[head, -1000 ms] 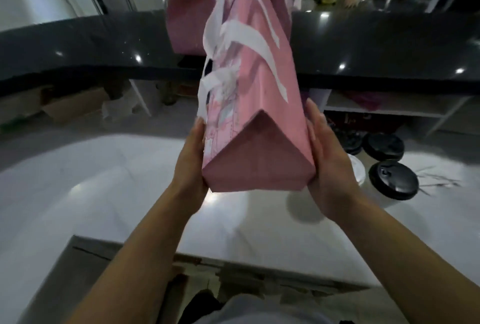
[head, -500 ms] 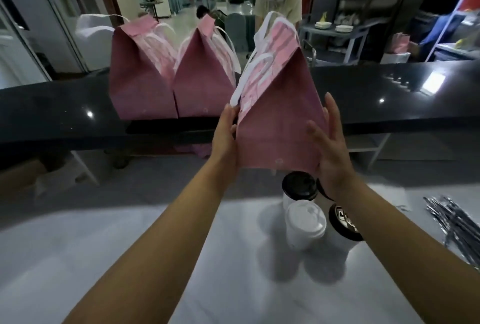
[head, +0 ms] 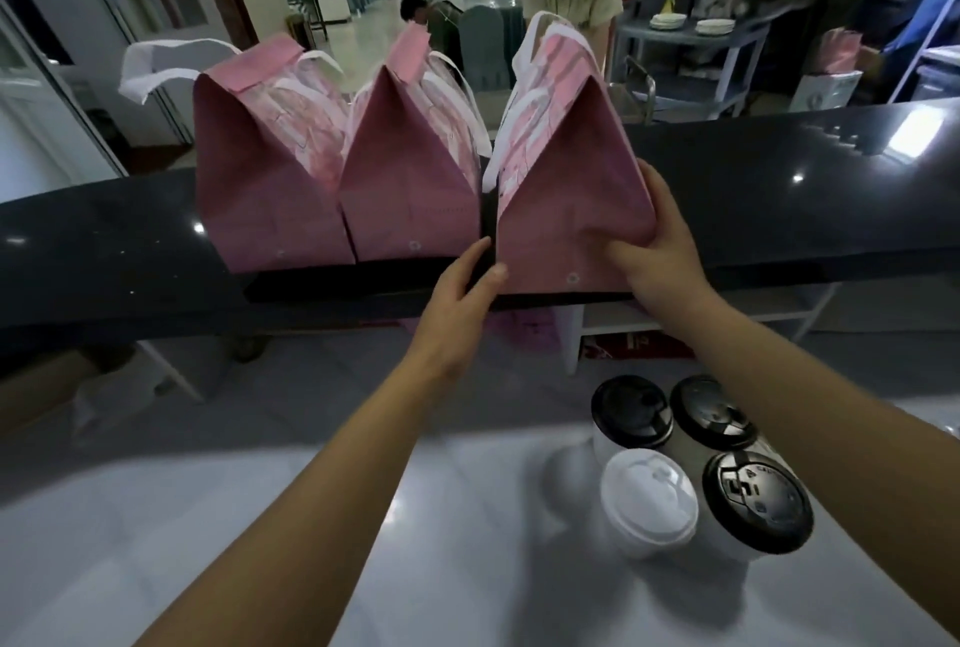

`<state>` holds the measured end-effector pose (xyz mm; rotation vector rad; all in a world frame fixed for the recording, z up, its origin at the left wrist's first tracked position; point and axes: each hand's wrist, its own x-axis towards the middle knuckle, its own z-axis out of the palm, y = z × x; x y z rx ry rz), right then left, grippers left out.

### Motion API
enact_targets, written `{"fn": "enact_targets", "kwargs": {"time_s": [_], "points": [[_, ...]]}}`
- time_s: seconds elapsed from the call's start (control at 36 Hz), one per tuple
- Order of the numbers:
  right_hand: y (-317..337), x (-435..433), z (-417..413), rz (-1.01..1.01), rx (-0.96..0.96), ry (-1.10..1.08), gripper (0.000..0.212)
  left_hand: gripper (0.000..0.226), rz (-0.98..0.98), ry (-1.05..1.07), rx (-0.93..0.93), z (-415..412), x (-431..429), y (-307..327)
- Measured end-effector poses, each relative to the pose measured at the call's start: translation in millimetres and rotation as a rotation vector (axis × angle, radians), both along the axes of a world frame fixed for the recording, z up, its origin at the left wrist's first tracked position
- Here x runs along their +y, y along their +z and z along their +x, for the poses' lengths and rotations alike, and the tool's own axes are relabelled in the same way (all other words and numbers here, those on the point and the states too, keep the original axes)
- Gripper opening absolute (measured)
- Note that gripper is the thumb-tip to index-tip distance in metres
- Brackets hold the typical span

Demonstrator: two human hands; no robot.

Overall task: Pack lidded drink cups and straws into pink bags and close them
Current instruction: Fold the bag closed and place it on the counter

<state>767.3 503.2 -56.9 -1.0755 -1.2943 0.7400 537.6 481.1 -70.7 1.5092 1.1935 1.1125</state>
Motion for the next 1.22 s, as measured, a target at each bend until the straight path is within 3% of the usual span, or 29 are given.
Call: {"fn": "enact_targets", "kwargs": {"time_s": [0.19,0.33,0.69,0.78,0.86,0.92,1.03,1.22], "points": [[5,50,4,-0.041,-0.084,0.004,0.082,0.085,0.011,0.092,0.763,-26,11,-12],[8,74,2,-0.083,-0.098,0.039,0.079,0.095,0.022,0.006,1.059,-35,10,-23],[3,67,4,-0.226,-0.069,0.091,0.1,0.111,0.054,-0.021,1.122,-35,6,-30],[-3,36,-1,-0.252,-0.225,-0.006,0.102,0.109,0.084,-0.012,1.153,-38,5,-33],[-10,-5,-11,-0.351,-0.604,-0.195,0.105,0.107,0.118,0.007,1.196,-44,-1,-32],[-20,-38,-22,-0.396,-0.784,-0.22,0.097,0.104,0.096,0.032,1.123,-52,-10,-35],[-40,-100,-52,-0.364,-0.889,-0.09,0.081,0.098,0.021,0.11,0.939,-77,-45,-54],[-60,-151,-137,-0.362,-0.932,0.219,0.075,0.095,-0.249,0.322,0.851,-143,-167,-99]]}}
